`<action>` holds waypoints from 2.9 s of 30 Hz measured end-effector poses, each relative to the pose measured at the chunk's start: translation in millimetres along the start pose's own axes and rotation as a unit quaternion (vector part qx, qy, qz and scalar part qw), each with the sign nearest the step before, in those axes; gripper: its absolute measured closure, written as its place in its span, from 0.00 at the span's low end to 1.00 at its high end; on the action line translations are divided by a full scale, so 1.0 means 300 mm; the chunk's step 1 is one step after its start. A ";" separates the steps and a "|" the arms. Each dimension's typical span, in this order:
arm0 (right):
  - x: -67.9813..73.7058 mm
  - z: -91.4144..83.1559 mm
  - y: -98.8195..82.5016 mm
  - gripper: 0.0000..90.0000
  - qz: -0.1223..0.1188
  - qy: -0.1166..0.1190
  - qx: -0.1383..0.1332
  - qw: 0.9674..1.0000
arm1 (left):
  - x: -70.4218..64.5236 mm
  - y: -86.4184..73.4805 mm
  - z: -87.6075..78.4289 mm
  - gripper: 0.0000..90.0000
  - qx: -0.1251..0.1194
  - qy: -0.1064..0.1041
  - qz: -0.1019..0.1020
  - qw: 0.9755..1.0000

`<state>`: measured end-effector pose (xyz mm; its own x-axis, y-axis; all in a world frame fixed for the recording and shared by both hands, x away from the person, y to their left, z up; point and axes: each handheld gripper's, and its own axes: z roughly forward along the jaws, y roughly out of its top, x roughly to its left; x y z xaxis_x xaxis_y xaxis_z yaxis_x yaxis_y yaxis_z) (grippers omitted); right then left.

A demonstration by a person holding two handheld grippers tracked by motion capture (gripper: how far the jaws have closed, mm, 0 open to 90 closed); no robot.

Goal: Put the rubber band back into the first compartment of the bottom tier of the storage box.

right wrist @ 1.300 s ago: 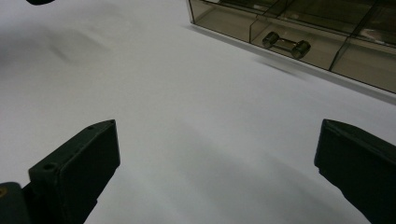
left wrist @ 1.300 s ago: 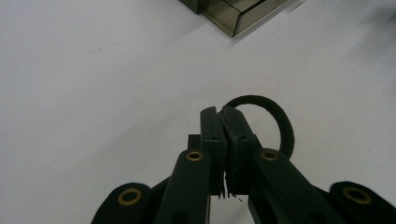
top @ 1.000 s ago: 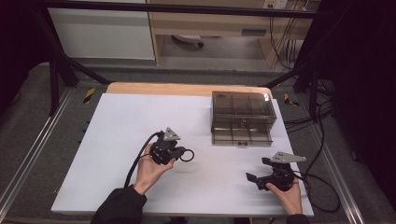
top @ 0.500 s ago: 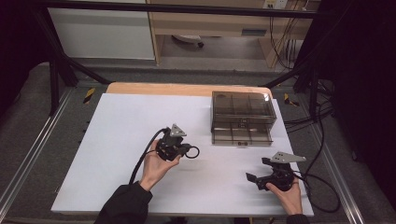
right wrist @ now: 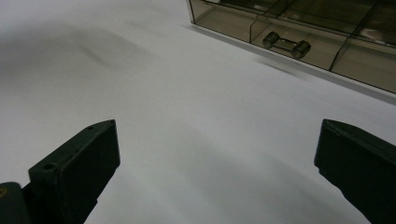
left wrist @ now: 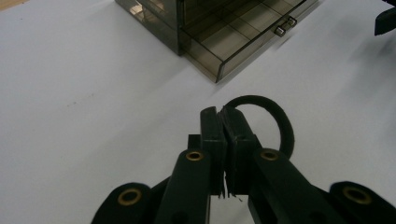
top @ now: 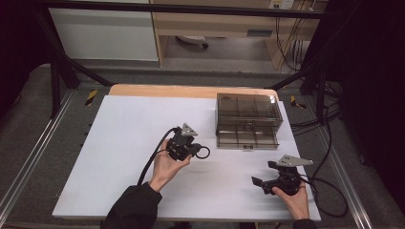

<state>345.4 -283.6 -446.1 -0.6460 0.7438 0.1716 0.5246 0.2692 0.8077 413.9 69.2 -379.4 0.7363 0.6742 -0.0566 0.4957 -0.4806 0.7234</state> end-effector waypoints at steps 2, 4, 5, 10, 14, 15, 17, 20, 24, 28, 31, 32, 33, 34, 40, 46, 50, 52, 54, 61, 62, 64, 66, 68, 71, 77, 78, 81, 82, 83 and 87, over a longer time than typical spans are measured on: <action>0.000 -0.001 0.000 0.01 0.000 0.000 0.000 1.000 | -0.003 0.007 0.005 0.97 -0.002 0.000 -0.001 1.000; 0.000 -0.001 0.000 0.01 0.000 0.000 0.000 1.000 | -0.004 0.014 0.009 0.97 -0.003 0.001 -0.001 1.000; 0.000 0.000 0.000 0.01 0.000 0.000 0.000 1.000 | -0.004 0.017 0.010 0.97 -0.001 0.001 -0.001 1.000; 0.000 -0.001 0.000 0.01 0.001 0.000 0.000 1.000 | -0.006 0.028 0.021 0.97 -0.003 0.000 0.000 1.000; 0.000 0.000 0.000 0.01 0.000 0.001 0.000 1.000 | -0.003 0.036 0.032 0.97 -0.002 0.000 -0.002 1.000; 0.000 0.000 0.000 0.01 0.000 0.001 0.000 1.000 | -0.002 0.039 0.034 0.97 -0.002 0.001 -0.003 1.000; 0.000 0.000 0.000 0.01 0.000 0.001 0.000 1.000 | -0.001 0.045 0.037 0.97 -0.003 0.001 -0.003 1.000; 0.000 0.000 0.000 0.01 0.000 0.001 0.001 1.000 | -0.002 0.053 0.044 0.97 -0.004 0.001 -0.003 1.000; 0.000 0.000 0.000 0.01 0.000 0.001 0.000 1.000 | -0.003 0.063 0.053 0.97 -0.003 0.002 -0.003 1.000; 0.000 -0.001 0.000 0.01 0.000 0.001 0.000 1.000 | -0.003 0.076 0.057 0.97 -0.003 0.005 -0.001 1.000; 0.000 0.000 0.000 0.01 0.000 0.001 0.000 1.000 | -0.006 0.084 0.063 0.97 -0.005 0.005 -0.002 1.000; 0.000 0.000 0.000 0.01 0.000 0.001 0.000 1.000 | -0.005 0.086 0.065 0.97 -0.004 0.006 -0.001 1.000; 0.000 0.000 0.000 0.01 0.000 0.001 0.000 1.000 | -0.005 0.088 0.067 0.97 -0.004 0.007 -0.001 1.000; 0.000 -0.001 0.000 0.01 0.000 0.001 0.000 1.000 | -0.005 0.090 0.070 0.97 -0.004 0.007 -0.002 1.000; 0.000 0.000 0.000 0.01 0.000 0.002 0.000 1.000 | -0.003 0.101 0.086 0.97 -0.002 0.009 -0.003 1.000; 0.000 0.000 0.000 0.01 0.000 0.001 0.000 1.000 | -0.006 0.114 0.109 0.97 -0.001 0.009 -0.003 1.000; 0.000 0.001 0.000 0.01 0.000 0.001 0.001 1.000 | -0.008 0.124 0.123 0.97 0.001 0.009 -0.001 1.000; 0.000 0.001 0.000 0.01 -0.001 0.000 0.002 1.000 | -0.010 0.129 0.129 0.97 0.002 0.010 0.000 1.000; 0.000 0.001 0.000 0.01 0.000 0.001 0.002 1.000 | -0.012 0.135 0.133 0.97 0.002 0.010 0.002 1.000; 0.000 0.001 0.000 0.01 -0.001 0.001 0.001 1.000 | -0.015 0.151 0.151 0.97 0.000 0.009 0.001 1.000; 0.000 0.001 0.000 0.01 -0.001 0.001 0.000 1.000 | -0.015 0.152 0.155 0.97 -0.001 0.009 -0.001 1.000; 0.000 0.001 0.000 0.01 -0.001 0.001 0.001 1.000 | -0.015 0.157 0.162 0.97 0.001 0.009 -0.001 1.000; 0.000 0.001 0.000 0.01 -0.001 0.001 0.000 1.000 | -0.017 0.162 0.169 0.97 -0.001 0.009 -0.002 1.000; 0.000 0.001 0.000 0.01 -0.001 0.001 0.001 1.000 | -0.017 0.167 0.175 0.97 0.000 0.010 0.000 1.000; 0.000 0.000 0.000 0.01 -0.001 0.002 0.000 1.000 | -0.019 0.173 0.183 0.97 0.001 0.010 0.001 1.000; 0.001 0.000 0.000 0.01 0.001 0.002 -0.001 1.000 | -0.024 0.187 0.202 0.97 0.002 0.012 0.001 1.000; 0.001 -0.001 0.000 0.01 0.001 0.002 -0.001 1.000 | -0.024 0.190 0.204 0.97 0.002 0.013 0.002 1.000; 0.001 -0.002 0.000 0.01 0.002 0.002 -0.001 1.000 | -0.023 0.197 0.210 0.97 -0.002 0.013 0.000 1.000; 0.001 -0.002 0.000 0.01 0.001 0.002 -0.001 1.000 | -0.023 0.198 0.213 0.97 -0.001 0.013 0.000 1.000; 0.001 -0.002 0.000 0.01 0.001 0.002 -0.001 1.000 | -0.022 0.200 0.217 0.97 0.000 0.014 0.000 1.000; 0.001 -0.001 0.000 0.01 -0.001 0.001 0.000 1.000 | -0.023 0.208 0.227 0.97 0.001 0.015 0.001 1.000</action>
<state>345.1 -283.5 -446.0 -0.6477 0.7422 0.1720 0.5235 0.2696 0.8082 471.1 -3.7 -380.6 0.7233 0.6897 -0.0340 0.4949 -0.4833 0.7221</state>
